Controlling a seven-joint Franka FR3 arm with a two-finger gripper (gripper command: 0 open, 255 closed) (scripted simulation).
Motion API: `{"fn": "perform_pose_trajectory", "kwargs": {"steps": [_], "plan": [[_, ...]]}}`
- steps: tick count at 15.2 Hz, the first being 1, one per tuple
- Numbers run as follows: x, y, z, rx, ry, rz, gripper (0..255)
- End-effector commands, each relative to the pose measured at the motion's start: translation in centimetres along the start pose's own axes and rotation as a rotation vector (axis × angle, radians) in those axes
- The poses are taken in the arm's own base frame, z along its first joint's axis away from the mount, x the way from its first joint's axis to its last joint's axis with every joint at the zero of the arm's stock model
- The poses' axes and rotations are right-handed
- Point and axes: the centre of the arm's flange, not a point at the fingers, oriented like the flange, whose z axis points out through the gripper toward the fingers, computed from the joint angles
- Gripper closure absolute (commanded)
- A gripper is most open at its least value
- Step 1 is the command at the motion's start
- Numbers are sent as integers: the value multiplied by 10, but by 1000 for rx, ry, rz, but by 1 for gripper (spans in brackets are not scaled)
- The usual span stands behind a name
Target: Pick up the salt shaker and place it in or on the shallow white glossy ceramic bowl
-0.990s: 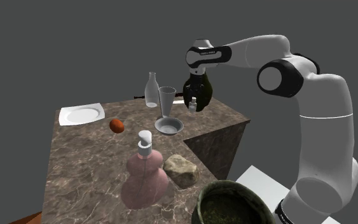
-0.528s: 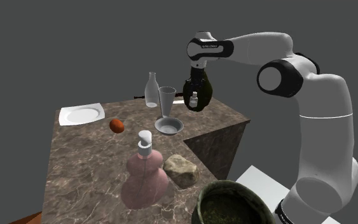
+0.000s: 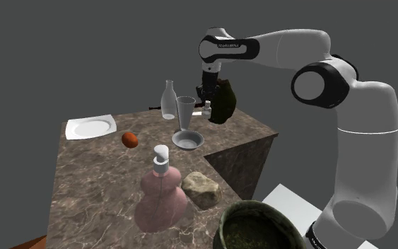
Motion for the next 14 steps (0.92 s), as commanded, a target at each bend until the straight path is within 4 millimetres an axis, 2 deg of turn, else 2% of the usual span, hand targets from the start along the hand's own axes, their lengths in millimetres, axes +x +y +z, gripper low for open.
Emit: {"fn": "perform_pose_trajectory", "kwargs": {"steps": [1,8,14], "plan": [[-5,-24,-4,0,-1,1,255],[-26,-115,-23,0,-1,1,255],[-25,-114,9,0,-1,1,255]]}}
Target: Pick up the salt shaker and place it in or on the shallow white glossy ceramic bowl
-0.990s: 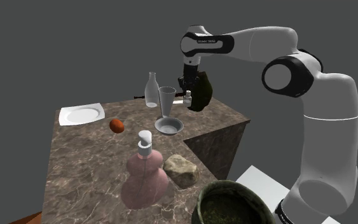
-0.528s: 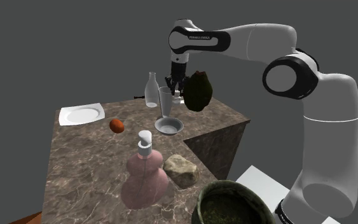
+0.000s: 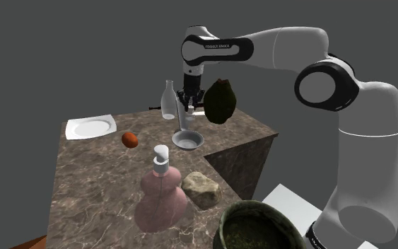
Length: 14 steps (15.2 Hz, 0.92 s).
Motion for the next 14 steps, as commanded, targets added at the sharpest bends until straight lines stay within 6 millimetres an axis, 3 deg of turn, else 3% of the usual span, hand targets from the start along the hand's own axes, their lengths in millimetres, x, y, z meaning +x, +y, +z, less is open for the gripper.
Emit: {"fn": "perform_pose_trajectory", "kwargs": {"steps": [1,14], "plan": [[1,0,10,0,0,0,255],[2,0,79,0,0,0,255]]}}
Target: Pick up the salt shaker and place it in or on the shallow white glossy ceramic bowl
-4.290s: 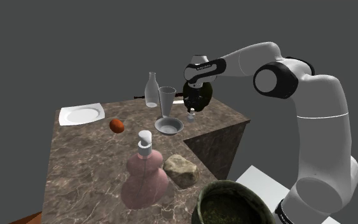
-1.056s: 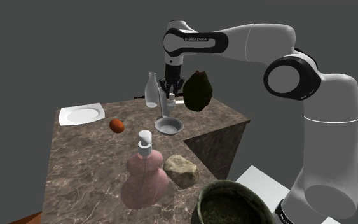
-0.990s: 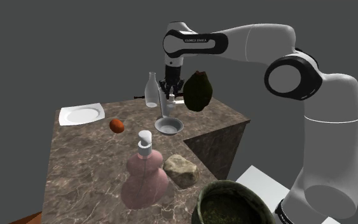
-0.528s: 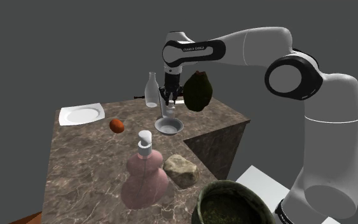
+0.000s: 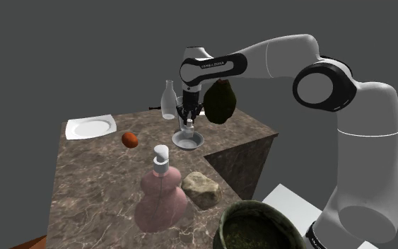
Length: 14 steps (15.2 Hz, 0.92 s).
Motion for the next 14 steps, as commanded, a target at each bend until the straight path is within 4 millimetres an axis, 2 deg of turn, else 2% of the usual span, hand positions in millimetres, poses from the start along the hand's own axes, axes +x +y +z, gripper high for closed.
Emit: {"fn": "perform_pose_trajectory", "kwargs": {"steps": [1,9,10,14], "plan": [[0,1,12,0,0,0,255],[0,1,12,0,0,0,255],[0,1,12,0,0,0,0],[0,1,12,0,0,0,0]]}}
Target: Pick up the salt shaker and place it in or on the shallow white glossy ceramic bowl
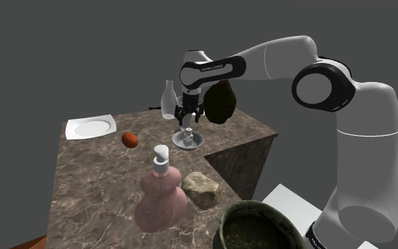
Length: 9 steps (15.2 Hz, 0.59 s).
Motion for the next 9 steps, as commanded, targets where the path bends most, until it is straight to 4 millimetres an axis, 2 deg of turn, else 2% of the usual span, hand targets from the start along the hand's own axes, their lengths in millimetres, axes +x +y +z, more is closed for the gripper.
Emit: {"fn": "perform_pose_trajectory", "kwargs": {"steps": [1,5,9], "plan": [[0,0,0,0,0,0,0],[0,0,-50,0,0,0,0],[0,0,-50,0,0,0,0]]}}
